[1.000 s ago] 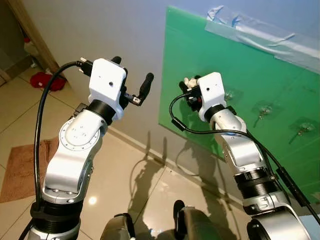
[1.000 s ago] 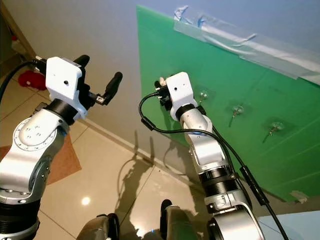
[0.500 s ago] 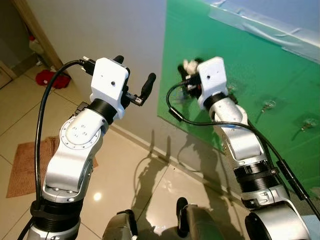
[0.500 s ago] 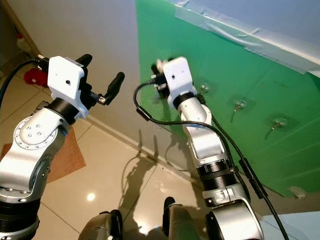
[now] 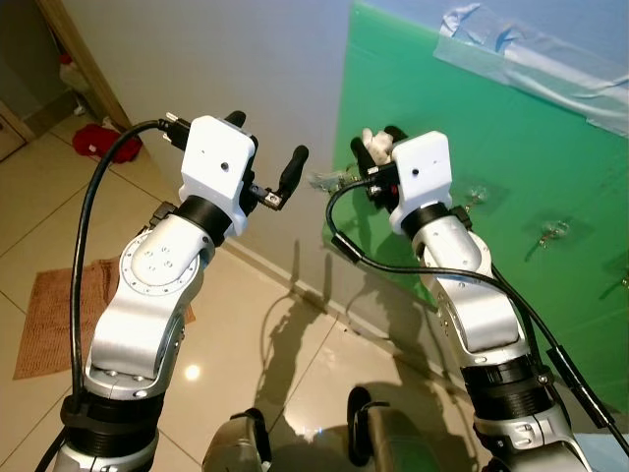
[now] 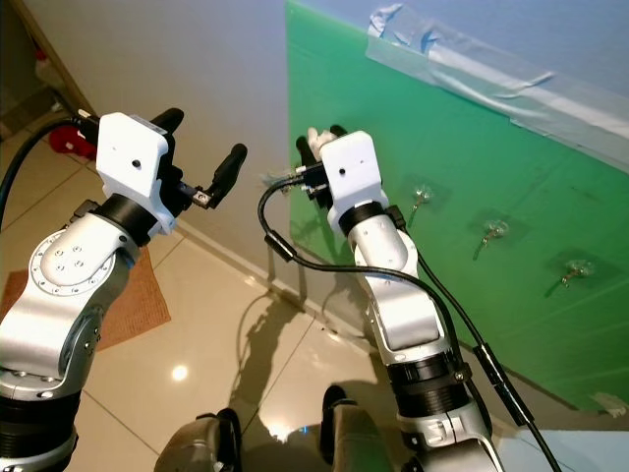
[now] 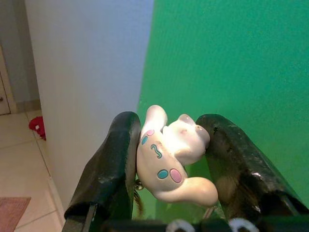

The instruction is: Hang keys on a hook

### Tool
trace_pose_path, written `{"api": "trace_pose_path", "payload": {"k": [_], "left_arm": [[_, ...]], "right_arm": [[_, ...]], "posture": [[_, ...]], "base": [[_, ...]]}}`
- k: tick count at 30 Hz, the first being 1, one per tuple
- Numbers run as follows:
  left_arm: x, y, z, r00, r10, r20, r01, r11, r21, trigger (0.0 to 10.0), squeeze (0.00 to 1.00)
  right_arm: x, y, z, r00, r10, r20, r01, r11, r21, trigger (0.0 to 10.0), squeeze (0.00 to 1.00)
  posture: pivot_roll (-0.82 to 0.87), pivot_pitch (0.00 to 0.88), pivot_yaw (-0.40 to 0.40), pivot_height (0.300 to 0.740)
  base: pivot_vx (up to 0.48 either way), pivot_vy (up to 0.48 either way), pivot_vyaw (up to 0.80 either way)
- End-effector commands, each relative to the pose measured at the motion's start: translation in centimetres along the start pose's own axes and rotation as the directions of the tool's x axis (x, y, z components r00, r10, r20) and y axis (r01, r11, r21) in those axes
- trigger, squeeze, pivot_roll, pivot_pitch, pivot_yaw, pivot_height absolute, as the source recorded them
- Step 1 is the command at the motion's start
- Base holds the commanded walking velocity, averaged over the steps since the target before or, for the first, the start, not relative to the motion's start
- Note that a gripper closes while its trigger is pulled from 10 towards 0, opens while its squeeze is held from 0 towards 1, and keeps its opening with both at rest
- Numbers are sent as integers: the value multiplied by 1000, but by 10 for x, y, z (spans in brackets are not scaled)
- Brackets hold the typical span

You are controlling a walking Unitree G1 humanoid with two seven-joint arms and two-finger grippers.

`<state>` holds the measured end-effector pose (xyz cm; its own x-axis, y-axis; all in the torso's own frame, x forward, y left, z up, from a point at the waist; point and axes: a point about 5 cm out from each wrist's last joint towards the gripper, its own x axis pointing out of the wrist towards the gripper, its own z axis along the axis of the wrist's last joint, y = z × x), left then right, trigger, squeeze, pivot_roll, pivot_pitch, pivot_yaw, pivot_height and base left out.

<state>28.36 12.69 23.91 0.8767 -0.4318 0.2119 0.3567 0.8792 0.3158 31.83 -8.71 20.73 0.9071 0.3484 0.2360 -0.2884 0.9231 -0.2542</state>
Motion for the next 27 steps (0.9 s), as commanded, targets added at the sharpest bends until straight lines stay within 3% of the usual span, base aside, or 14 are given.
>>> {"api": "trace_pose_path", "payload": {"k": [1,14,20,27], "left_arm": [[-1,-3,-4,1000,-16,-12,16,1000,1,10000,0],[0,-3,-4,1000,-18,-13,18,1000,8,10000,0],[-2,-3,-5,1000,-17,-14,17,1000,11,10000,0],[-2,-1,-5,1000,-14,-16,14,1000,19,10000,0]], "right_arm": [[-1,1,7,1000,1,26,-1,1000,0,0,0],[7,-9,9,999,-15,28,16,999,-36,0,0],[12,-8,-4,1000,7,6,-6,993,-117,0,0],[15,-8,-9,1000,13,2,-13,993,-119,0,0]], "posture": [[-16,225,27,740],[-9,218,27,740],[8,206,30,740],[12,205,30,740]], "base": [[0,0,0],[0,0,0],[0,0,0],[0,0,0]]}}
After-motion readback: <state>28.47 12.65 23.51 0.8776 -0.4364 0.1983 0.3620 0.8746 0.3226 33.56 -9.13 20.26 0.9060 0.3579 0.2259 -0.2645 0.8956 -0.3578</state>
